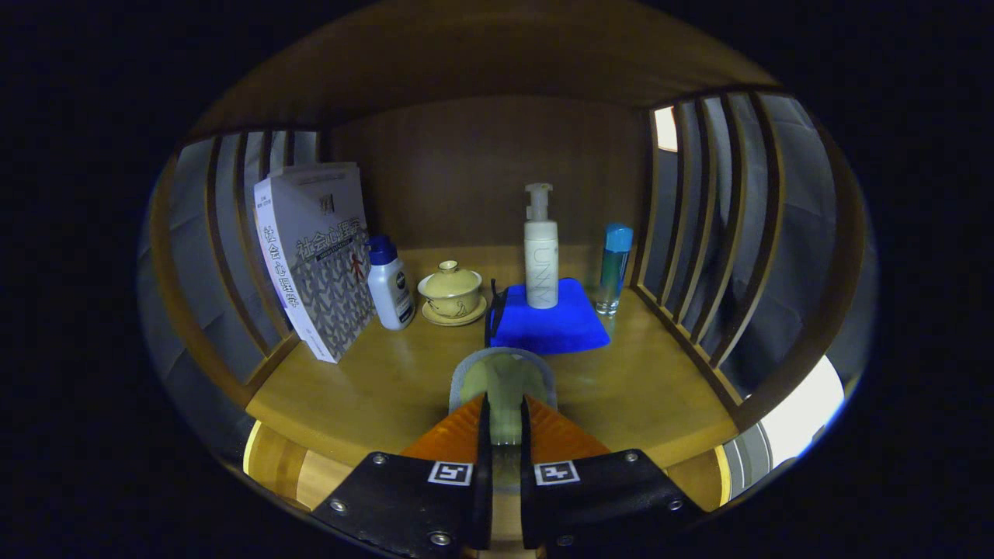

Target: Pull open the drawer, take out the items inside it, and place them on the countertop above the cabinet.

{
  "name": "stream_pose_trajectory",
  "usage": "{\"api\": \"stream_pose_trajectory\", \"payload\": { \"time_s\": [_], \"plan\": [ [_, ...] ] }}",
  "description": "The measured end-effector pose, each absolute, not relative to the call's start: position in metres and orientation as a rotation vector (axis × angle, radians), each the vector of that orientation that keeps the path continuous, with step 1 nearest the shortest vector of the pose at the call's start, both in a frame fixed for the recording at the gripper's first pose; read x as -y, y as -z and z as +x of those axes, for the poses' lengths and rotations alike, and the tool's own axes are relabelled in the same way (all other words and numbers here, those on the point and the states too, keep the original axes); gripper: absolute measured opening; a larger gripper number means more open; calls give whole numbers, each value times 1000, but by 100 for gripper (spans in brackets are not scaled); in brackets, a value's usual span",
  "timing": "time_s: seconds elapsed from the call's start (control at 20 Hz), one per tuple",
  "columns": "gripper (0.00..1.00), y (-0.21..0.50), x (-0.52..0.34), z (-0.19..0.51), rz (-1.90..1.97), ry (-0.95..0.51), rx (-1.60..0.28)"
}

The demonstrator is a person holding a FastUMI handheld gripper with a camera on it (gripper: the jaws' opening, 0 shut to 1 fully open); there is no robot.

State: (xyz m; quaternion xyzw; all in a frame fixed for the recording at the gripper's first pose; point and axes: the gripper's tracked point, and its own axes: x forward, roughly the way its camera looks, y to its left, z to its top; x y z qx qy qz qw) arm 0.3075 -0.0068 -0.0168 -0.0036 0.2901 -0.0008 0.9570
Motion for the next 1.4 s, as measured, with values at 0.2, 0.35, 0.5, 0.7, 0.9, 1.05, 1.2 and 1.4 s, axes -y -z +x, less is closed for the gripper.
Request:
{"api": "stream_pose_trajectory", "payload": {
  "time_s": [0.2,0.35,0.5,0.7,0.9,1.05,1.2,1.4],
  "plan": [
    [16,21,10,320,15,18,-596],
    [22,33,6,325,-2,-14,-616],
    [49,44,8,324,-55,-30,-625],
    [96,31,4,323,-51,-43,-566],
    [96,-5,14,305,-38,-12,-477],
    [95,-33,23,282,-32,18,-413],
    [96,-63,35,258,-33,55,-345],
    [96,-97,50,222,-18,86,-270]
  ]
}}
